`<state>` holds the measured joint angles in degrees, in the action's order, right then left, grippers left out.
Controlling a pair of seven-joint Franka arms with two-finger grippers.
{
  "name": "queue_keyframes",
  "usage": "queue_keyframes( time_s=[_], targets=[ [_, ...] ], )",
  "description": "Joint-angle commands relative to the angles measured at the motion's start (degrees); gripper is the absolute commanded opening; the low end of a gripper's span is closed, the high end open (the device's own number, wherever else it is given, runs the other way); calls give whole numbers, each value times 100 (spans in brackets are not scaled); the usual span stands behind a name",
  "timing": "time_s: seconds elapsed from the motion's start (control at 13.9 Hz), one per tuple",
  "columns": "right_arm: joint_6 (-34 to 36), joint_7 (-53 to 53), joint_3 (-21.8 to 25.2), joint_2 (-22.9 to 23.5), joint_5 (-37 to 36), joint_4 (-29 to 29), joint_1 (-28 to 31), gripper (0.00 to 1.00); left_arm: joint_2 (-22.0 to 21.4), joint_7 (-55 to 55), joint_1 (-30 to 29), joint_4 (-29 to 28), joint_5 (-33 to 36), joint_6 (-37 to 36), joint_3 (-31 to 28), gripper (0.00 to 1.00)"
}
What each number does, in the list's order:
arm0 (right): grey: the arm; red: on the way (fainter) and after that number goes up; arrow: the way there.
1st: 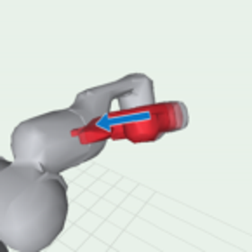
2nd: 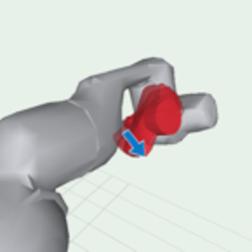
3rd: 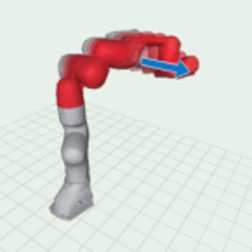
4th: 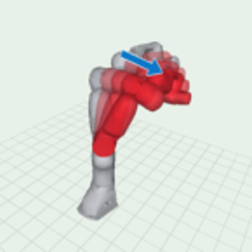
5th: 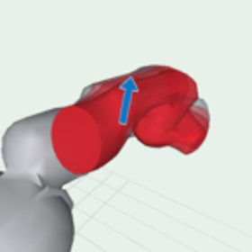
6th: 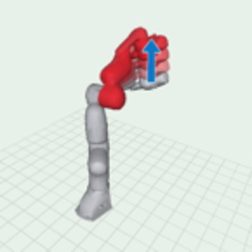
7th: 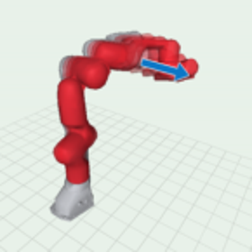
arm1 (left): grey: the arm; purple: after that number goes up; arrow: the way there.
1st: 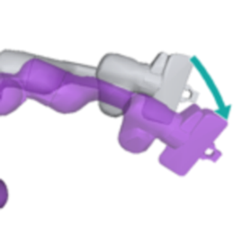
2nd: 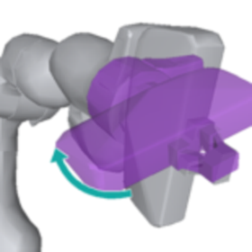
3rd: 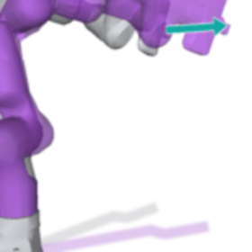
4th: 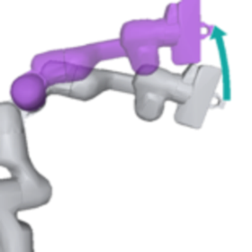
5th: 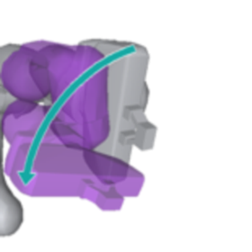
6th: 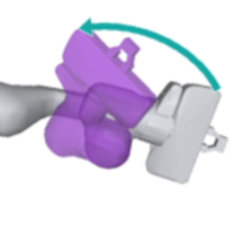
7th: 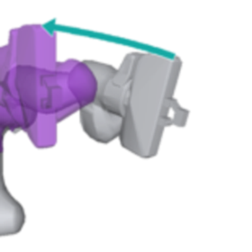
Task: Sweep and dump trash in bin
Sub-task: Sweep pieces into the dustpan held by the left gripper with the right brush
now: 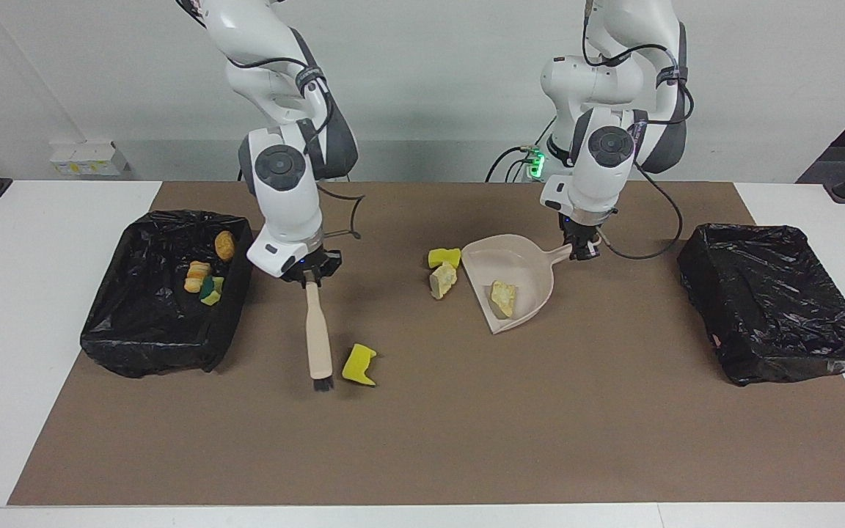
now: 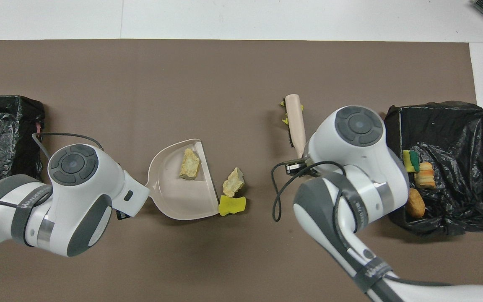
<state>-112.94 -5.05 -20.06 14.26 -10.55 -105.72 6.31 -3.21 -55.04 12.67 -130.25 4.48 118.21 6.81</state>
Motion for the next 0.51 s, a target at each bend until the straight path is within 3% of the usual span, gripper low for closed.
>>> queue_keyframes(
  time_s=[0.0, 0.14, 0.43],
  targets=[
    [543, 189, -129, 847, -438, 1051, -15, 0, -207, -382, -54, -202, -43, 61, -4, 0],
    [668, 145, -130, 1226, -448, 1369, -181, 0, -207, -744, -19, -211, -35, 88, -4, 0],
    [589, -495, -156, 1211, -256, 1125, -586, 0, -233, -1114, -54, -246, -35, 79, -4, 0]
  ],
)
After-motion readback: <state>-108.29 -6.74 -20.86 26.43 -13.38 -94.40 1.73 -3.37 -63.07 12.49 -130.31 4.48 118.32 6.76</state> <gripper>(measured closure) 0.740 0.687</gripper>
